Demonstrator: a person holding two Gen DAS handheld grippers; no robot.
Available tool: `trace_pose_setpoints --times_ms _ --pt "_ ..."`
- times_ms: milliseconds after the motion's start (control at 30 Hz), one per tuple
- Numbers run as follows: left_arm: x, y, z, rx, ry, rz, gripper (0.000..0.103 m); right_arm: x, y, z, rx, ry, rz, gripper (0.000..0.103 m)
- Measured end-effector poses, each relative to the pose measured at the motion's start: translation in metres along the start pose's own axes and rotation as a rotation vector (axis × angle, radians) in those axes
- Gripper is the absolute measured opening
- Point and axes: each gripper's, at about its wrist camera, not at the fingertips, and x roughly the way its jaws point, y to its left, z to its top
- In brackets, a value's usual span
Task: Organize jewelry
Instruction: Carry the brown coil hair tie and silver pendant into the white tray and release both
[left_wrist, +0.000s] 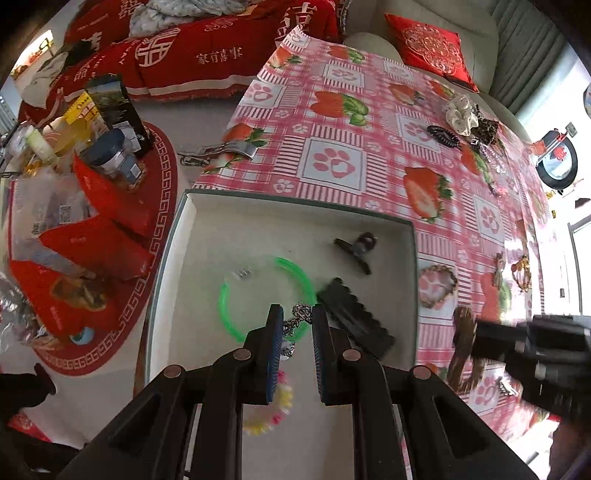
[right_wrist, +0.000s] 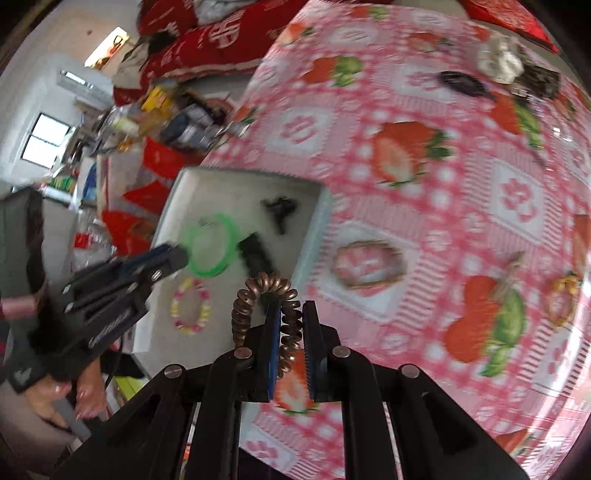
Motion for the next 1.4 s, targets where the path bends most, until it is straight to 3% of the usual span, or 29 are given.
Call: trace_pose_setpoints --times_ms 200,733,1000,1067,1133,1167,1400 --pt "0.022 0.007 0.005 0.027 0.03 -0.04 0.022 0.024 0.03 -0.008 -0.032 0.046 0.003 0.012" --pt "0.052 0.024 0.007 0.034 0.063 -0.004 0.022 0.081 0.053 -0.03 -0.051 0.151 -0.042 0.013" --pt "0.053 0.025 0.007 0.035 0.064 0.017 0.023 0.092 0.058 -0.029 -0.082 0.158 -0.079 0.014" --pt "0.052 0.025 0.007 0.03 0.065 0.012 0.023 0.094 0.061 -0.028 -0.096 0.161 -0.08 0.021" --pt "0.052 0.024 0.007 0.032 0.064 0.011 0.023 0.095 0.067 -0.027 -0.109 0.159 -0.059 0.037" --pt "0.052 0.024 0.007 0.033 0.063 0.011 0.023 0.094 0.07 -0.027 -0.121 0.154 -0.066 0.051" --pt "0.045 0.023 0.007 0.028 0.045 0.01 0.023 0.081 0.081 -0.031 -0.178 0.126 -0.035 0.051"
